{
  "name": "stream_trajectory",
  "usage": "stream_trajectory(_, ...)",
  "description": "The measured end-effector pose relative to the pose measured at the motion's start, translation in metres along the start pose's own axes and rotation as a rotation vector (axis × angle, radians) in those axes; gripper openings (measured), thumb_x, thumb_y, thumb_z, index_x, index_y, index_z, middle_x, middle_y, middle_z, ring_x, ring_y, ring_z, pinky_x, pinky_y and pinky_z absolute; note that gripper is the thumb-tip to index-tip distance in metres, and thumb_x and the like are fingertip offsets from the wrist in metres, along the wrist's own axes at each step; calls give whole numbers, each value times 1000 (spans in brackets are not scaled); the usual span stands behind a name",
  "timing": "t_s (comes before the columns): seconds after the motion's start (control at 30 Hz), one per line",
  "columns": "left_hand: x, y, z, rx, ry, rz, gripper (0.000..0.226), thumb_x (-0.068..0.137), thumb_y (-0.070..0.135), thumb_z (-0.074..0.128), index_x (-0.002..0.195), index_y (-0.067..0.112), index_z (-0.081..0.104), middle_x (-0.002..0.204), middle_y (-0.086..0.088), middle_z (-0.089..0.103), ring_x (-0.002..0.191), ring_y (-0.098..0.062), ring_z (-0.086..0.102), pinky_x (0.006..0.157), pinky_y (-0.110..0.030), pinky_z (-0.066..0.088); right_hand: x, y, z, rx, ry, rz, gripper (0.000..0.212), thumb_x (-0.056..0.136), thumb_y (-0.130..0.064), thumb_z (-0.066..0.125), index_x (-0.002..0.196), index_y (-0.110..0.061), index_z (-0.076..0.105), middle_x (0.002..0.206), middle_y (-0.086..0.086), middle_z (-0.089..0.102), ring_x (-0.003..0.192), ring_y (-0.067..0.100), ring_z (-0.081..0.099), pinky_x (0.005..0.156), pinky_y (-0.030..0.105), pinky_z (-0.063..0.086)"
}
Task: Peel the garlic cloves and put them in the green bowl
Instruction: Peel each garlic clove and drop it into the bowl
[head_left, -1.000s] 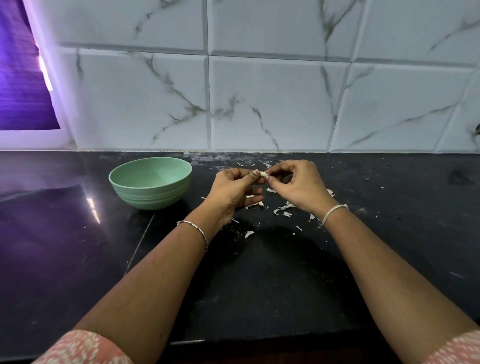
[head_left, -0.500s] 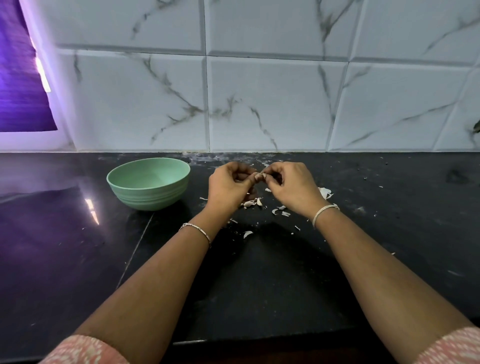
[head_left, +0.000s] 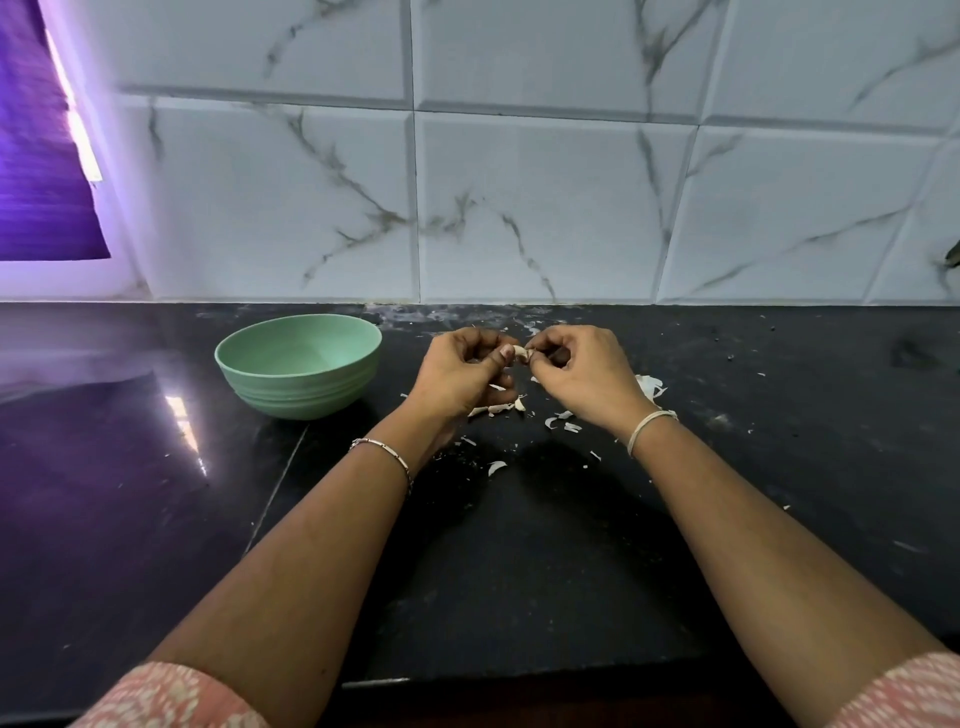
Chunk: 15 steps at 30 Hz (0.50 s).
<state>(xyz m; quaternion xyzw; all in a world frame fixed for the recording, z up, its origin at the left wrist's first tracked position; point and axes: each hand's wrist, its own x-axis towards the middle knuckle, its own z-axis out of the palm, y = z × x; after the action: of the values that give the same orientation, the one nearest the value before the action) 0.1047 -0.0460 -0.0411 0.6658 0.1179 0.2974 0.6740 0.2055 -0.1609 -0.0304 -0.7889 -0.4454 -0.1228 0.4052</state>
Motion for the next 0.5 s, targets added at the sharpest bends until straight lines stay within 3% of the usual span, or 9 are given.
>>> stream_trajectory(0.13, -3, 3, 2, -21, 9, -21, 7, 96, 7, 58, 102, 6, 61, 79, -5, 59, 55, -9, 56, 56, -29, 60, -1, -2, -2, 43, -43, -31, 6, 80, -22, 69, 76, -24, 73, 64, -13, 65, 63, 3, 59, 65, 24, 48)
stream_trajectory(0.3, -1, 2, 3, 203, 86, 91, 7, 93, 7, 63, 92, 14, 61, 84, -7, 64, 57, -14, 62, 61, -40, 61, -2, 0, -2, 3, -60, -43, 5, 79, -28, 68, 75, -28, 70, 67, -11, 66, 65, 8, 62, 65, 30, 52)
stream_trajectory(0.5, 1, 4, -2, 387, -6, 82, 17, 91, 10, 67, 108, 12, 67, 91, -3, 67, 62, -7, 65, 66, -39, 62, -3, 2, -4, -117, -70, -80, 4, 82, -31, 66, 81, -29, 70, 72, -9, 64, 68, 12, 59, 62, 31, 49)
